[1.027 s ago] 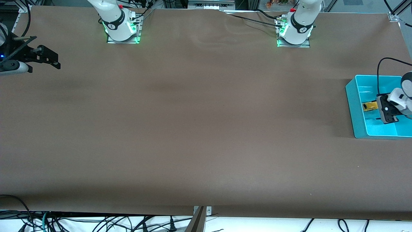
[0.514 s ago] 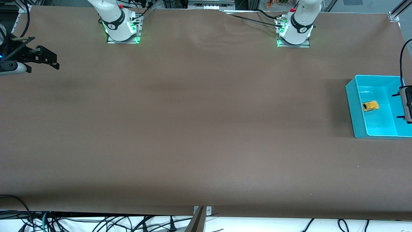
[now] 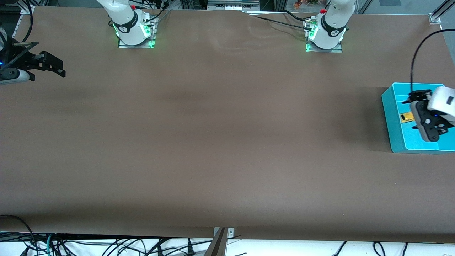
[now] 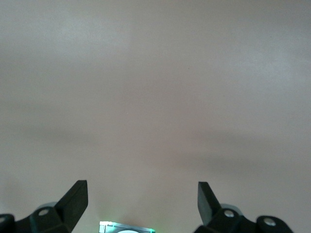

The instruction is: Wind and store yellow beetle car

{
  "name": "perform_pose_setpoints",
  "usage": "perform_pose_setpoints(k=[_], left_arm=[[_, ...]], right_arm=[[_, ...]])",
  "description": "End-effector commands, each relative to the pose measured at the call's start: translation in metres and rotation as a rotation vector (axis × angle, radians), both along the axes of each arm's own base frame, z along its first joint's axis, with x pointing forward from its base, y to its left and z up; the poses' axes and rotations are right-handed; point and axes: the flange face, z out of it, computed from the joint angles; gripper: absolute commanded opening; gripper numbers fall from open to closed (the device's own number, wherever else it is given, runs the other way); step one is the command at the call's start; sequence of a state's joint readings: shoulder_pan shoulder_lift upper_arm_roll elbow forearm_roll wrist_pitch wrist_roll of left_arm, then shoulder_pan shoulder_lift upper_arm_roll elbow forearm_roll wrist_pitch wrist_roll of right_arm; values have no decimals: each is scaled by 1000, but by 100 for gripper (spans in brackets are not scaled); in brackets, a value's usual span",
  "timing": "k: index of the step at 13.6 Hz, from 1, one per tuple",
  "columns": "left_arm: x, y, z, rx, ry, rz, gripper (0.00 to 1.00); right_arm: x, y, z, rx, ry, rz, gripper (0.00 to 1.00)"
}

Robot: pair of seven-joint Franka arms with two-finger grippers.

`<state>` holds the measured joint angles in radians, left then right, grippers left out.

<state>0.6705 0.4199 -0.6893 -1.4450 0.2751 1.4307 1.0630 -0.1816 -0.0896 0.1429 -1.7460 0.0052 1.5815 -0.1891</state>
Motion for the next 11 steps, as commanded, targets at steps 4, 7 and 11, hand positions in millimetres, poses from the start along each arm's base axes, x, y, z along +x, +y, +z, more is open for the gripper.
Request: perform_pose_setpoints(k=[4,7,11], left_arm=[[-21,-103,63,125,-17,292,100],[-35,-139,80,129,-79,394,100],[-34,-157,85,124,-123,530,100]], right_arm=[[2,-1,7,14,-4,-10,100],[2,-1,7,14,-4,-10,100],[3,-2,6,14,-2,-11,100]])
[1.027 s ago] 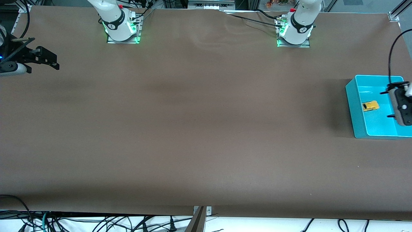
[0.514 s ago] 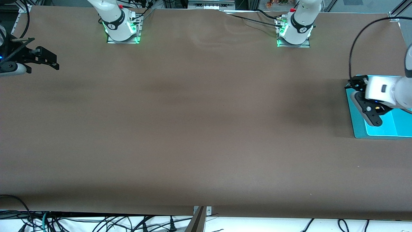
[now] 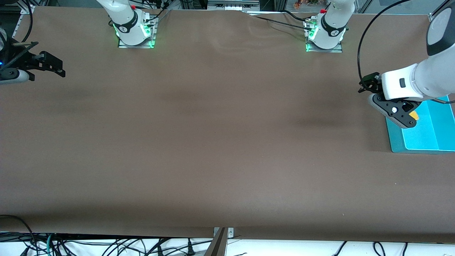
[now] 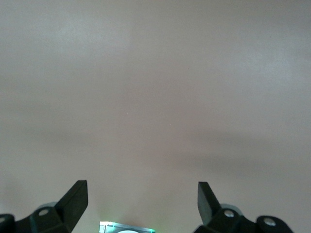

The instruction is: Wind and store yellow beetle car

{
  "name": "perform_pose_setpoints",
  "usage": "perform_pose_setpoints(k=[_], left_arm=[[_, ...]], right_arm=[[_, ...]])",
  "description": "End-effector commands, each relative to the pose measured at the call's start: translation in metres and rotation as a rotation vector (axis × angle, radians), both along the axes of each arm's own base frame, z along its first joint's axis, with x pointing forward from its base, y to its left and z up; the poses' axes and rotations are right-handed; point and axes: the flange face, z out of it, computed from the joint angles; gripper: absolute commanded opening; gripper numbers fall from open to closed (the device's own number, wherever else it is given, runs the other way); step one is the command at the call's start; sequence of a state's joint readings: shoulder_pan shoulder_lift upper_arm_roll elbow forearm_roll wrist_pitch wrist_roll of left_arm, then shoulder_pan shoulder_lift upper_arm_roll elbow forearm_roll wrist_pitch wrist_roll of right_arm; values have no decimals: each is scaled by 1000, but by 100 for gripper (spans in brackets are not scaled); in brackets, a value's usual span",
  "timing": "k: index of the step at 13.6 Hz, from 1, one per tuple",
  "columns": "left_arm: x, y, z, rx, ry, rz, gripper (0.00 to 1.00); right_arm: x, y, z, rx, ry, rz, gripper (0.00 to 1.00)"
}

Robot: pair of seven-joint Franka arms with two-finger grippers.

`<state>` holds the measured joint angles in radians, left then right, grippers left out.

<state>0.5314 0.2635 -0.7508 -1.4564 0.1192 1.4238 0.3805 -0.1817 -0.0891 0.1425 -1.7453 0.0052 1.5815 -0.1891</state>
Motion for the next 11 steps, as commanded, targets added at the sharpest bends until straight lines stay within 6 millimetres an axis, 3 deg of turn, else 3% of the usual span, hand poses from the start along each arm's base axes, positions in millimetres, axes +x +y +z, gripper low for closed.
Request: perform_pose_setpoints(k=[1,5,9,11], left_arm=[[-9,-10,7,34,-29,54,100],[-10,-13,20,96,-86,133,100],[-18,-29,31,168,-128,452,100],[-17,-31,31,175,-147,532,100]], right_arm=[[2,-1,7,14,-3,-10,100],[3,1,8,27,-8,-12,100],[3,2,10,29,-11,-10,100],[3,2,10,29,-13,-10,100]])
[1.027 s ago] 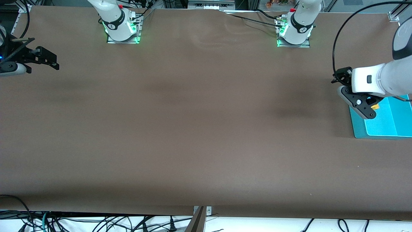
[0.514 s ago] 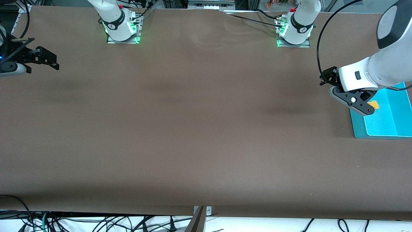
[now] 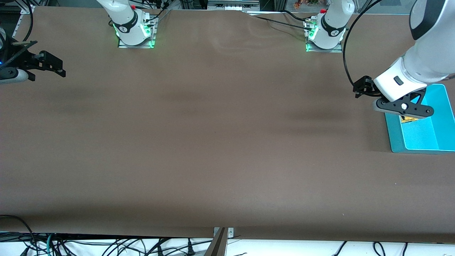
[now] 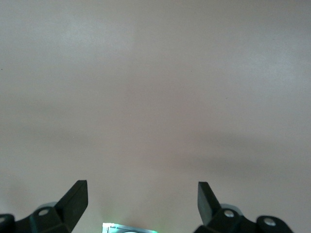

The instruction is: Wind and store yellow beetle car

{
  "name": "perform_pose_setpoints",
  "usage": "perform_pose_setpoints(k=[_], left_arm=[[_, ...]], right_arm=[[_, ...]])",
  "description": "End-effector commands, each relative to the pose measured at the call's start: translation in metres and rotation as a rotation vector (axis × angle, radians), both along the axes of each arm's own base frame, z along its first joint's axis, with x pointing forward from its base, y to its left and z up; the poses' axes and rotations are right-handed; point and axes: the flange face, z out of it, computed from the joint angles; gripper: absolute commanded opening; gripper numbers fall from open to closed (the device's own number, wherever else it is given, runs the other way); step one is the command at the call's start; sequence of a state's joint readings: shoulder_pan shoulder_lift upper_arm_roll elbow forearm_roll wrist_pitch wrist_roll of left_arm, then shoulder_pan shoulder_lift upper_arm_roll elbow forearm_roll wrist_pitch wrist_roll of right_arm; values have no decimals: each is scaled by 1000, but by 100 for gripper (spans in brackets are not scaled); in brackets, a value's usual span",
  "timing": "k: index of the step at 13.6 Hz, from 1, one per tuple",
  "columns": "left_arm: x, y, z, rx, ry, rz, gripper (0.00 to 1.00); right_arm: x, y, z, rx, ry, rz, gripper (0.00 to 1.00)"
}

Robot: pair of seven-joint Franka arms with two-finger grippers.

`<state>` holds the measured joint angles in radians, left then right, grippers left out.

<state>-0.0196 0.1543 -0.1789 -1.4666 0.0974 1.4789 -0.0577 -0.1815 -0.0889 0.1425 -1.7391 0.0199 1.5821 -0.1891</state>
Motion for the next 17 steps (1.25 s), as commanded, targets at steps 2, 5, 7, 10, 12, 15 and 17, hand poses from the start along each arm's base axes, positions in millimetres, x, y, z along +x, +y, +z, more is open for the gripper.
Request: perform_pose_setpoints(k=[2,5,7,10,12,15,17], left_arm=[[-19,9,-4,-11,-95,98,100],[-50,8,-12,-57,-149,107,100],[-56,8,-7,-65,-162,107,100],[-56,8,-7,-62,-156,102,100],[-47,14,-7,-66,-158,104,100],[-36,53,-12,-69,-134,100,100],[-32,68,-6,-76,-131,46,100]], right_arm=[[3,2,7,14,-6,-11,100],[3,2,7,14,-9,-11,100],[3,2,8,14,-13,-11,100],[4,2,8,14,-15,-11,100],[3,3,8,15,-13,-11,100],[3,3,8,15,-15,-10,100],[4,3,8,13,-15,-11,100]])
